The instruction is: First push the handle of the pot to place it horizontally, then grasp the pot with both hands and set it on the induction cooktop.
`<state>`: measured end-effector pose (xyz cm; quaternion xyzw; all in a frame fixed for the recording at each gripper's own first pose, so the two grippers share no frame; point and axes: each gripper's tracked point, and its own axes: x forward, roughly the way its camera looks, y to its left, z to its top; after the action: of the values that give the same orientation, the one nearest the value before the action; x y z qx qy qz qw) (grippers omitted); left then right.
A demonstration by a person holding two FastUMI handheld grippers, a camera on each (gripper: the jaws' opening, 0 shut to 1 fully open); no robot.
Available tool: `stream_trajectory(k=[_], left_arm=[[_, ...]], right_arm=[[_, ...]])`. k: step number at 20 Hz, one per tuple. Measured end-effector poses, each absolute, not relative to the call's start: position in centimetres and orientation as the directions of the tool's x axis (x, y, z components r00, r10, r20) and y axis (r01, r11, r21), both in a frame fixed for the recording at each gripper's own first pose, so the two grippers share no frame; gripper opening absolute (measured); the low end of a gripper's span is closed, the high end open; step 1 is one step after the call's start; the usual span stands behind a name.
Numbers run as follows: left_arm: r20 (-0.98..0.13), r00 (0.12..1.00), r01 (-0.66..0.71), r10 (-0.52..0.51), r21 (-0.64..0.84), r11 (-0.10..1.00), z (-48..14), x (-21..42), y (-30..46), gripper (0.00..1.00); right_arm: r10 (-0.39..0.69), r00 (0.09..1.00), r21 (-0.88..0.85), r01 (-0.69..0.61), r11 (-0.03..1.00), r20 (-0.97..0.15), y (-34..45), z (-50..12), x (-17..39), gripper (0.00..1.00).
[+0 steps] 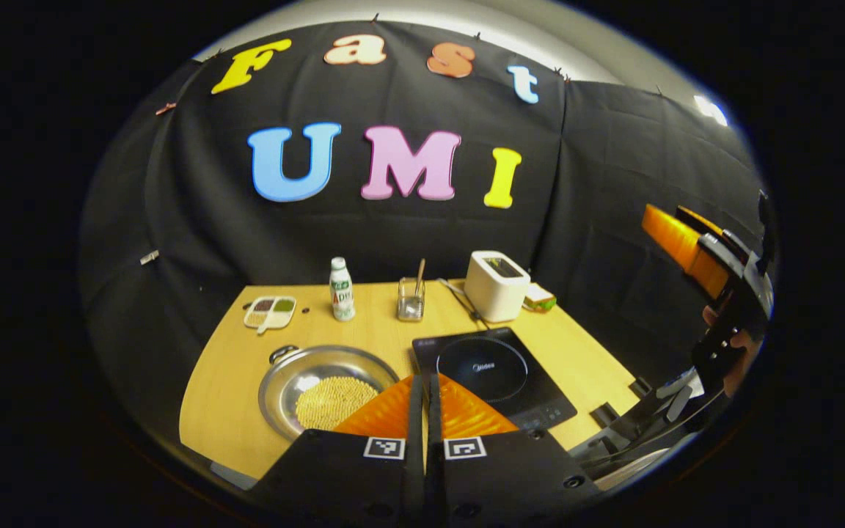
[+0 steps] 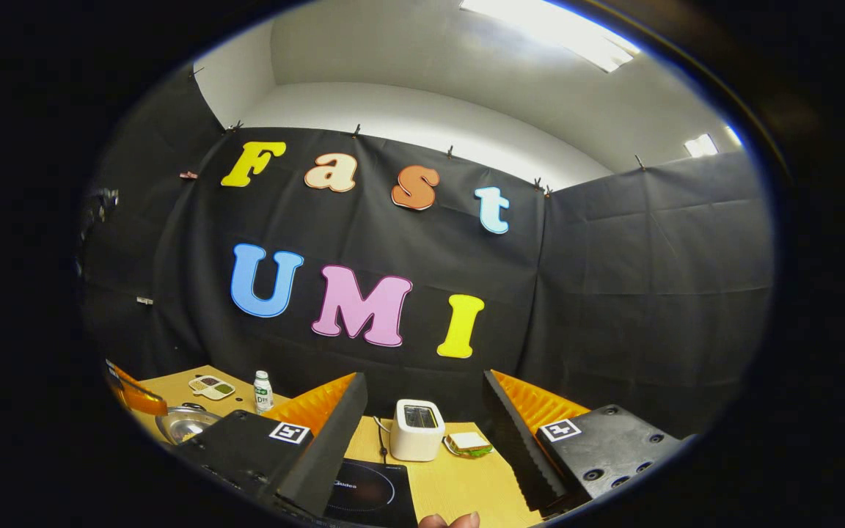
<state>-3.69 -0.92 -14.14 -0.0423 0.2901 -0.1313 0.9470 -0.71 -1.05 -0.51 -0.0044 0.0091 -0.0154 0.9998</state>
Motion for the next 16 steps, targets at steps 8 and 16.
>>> stream_trajectory(k=[8,16], left_arm=[[-0.87,0.366,0.223,-0.329,-0.262,0.939,-27.1,-9.5,1.1,0.05],[-0.959,0.131,0.3,-0.25,-0.202,0.932,-35.3,-8.6,2.6,0.05]], right_arm=[[-0.039,0.999,-0.019,0.038,0.999,-0.026,-1.7,-0.8,-0.9,0.98],[-0.076,0.996,-0.041,0.074,0.996,-0.039,-3.5,-1.2,-1.6,0.97]])
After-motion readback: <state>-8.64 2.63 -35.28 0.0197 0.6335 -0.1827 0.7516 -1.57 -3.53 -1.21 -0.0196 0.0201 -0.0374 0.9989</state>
